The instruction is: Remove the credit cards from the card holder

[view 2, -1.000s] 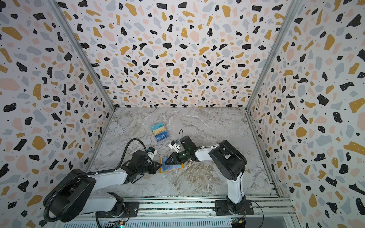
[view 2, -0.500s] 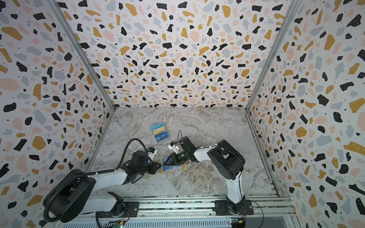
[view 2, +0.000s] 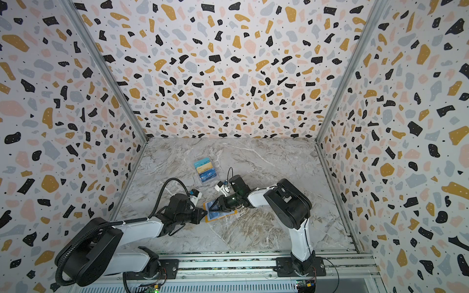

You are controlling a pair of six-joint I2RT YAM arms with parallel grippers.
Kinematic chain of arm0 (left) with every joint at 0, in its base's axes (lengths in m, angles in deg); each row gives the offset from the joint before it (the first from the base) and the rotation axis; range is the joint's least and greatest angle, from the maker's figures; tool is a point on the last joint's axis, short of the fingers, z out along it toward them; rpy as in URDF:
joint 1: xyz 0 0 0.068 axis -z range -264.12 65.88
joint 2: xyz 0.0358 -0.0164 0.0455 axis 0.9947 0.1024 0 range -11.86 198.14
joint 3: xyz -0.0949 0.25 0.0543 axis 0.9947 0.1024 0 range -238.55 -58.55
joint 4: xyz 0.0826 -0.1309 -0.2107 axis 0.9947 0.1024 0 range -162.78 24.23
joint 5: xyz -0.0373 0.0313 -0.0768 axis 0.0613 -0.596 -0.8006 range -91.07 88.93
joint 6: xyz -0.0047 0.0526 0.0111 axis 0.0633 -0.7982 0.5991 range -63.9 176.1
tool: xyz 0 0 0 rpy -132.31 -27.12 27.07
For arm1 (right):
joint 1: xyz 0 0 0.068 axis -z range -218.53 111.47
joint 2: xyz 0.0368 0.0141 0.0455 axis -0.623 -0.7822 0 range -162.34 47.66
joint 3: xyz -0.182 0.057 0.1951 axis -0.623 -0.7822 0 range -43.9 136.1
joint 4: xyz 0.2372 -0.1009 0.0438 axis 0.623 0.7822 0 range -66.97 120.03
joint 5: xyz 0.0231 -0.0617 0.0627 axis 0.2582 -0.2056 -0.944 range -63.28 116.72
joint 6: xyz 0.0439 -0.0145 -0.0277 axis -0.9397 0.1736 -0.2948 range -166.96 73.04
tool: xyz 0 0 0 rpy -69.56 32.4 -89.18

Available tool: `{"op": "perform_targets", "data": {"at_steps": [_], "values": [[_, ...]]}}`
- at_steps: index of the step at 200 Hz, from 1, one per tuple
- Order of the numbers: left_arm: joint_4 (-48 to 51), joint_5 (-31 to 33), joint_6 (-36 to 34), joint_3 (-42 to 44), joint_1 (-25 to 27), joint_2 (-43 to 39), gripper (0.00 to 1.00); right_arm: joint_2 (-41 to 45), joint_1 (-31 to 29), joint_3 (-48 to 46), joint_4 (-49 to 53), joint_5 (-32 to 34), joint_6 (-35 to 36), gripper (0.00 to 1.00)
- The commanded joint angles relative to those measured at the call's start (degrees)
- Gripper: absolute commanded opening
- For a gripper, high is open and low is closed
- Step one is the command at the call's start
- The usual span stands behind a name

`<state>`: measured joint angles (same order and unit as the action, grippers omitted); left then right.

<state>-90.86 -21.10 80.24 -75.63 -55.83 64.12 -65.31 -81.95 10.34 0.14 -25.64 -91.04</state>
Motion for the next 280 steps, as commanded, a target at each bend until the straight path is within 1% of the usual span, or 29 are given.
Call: {"op": "perform_targets", "data": {"at_steps": [1, 47, 114, 155, 215, 242, 280], "values": [[2.53, 0.62, -0.49, 1.44, 0.10, -0.04, 0.00, 3.26, 0.09, -1.57, -4.48, -2.92, -0.75, 0.38], [2.44, 0.73, -0.40, 1.52, 0.11, 0.01, 0.00, 5.89, 1.29, -3.13, -5.48, -3.27, -0.49, 0.38], [2.27, 0.70, -0.37, 1.44, 0.14, 0.32, 0.00, 8.20, 2.77, -5.05, -5.85, -3.04, -0.05, 0.35], [2.35, 0.68, -0.36, 1.43, 0.10, 0.32, 0.00, 9.34, 3.73, -6.40, -5.56, -2.93, 0.30, 0.31], [2.44, 0.64, -0.32, 1.52, 0.10, 0.21, 0.00, 10.38, 4.72, -7.72, -5.41, -2.51, 0.57, 0.28], [2.44, 0.85, -0.32, 1.52, 0.11, 0.11, 0.00, 10.29, 4.82, -7.60, -3.54, -1.42, 1.35, 0.24], [2.38, 0.74, -0.31, 1.62, 0.14, -0.16, 0.00, 9.70, 4.81, -7.22, -1.17, -0.31, 2.50, 0.23]]}}
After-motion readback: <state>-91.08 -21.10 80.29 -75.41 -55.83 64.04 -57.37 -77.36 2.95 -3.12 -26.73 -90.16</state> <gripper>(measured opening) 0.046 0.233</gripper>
